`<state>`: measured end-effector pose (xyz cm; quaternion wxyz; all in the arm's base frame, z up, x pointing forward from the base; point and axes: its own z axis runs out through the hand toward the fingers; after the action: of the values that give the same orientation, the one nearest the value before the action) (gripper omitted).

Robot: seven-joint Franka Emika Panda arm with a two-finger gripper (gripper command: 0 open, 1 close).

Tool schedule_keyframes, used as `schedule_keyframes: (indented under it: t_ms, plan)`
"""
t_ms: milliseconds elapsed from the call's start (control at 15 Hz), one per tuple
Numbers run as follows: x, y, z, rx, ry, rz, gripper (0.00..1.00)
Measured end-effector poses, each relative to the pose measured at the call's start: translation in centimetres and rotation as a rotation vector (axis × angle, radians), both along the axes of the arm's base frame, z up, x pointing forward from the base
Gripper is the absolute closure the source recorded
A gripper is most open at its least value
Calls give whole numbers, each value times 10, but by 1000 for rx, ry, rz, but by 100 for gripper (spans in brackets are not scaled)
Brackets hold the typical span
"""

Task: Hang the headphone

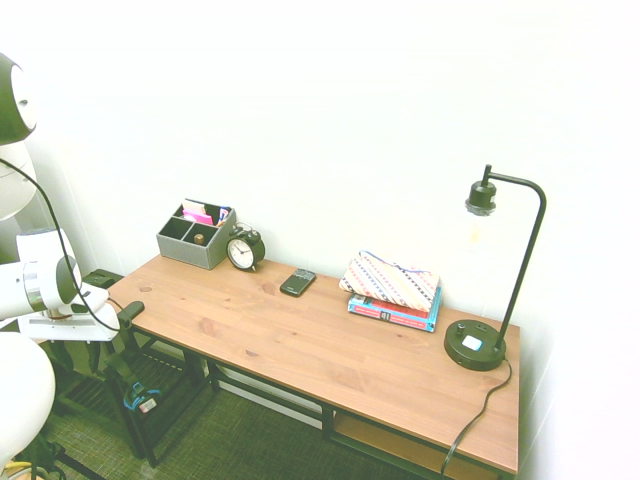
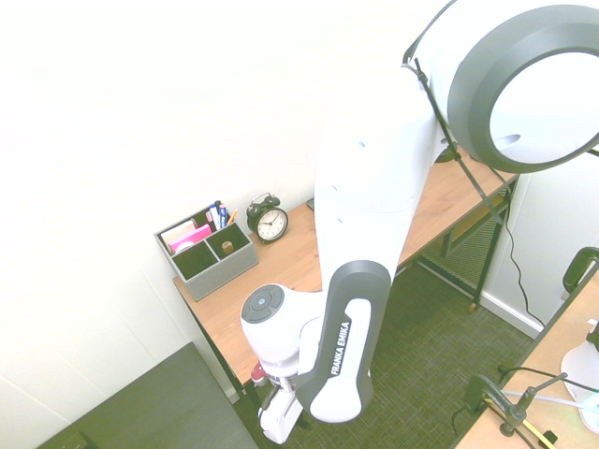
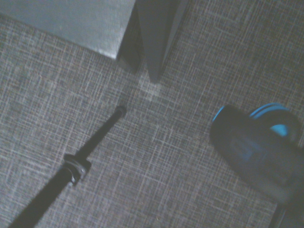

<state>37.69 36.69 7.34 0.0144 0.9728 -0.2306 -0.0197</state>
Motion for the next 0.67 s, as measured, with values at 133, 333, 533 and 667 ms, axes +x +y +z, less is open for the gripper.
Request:
schedule_keyframes:
  t_ms: [133, 333, 533, 667]
  plan:
    - [25, 1, 49, 56, -59, -21, 0]
    - [59, -37, 136, 92, -111, -39, 0]
    - [81, -134, 192, 64, -101, -87, 0]
    - [76, -208, 216, 36, -80, -123, 0]
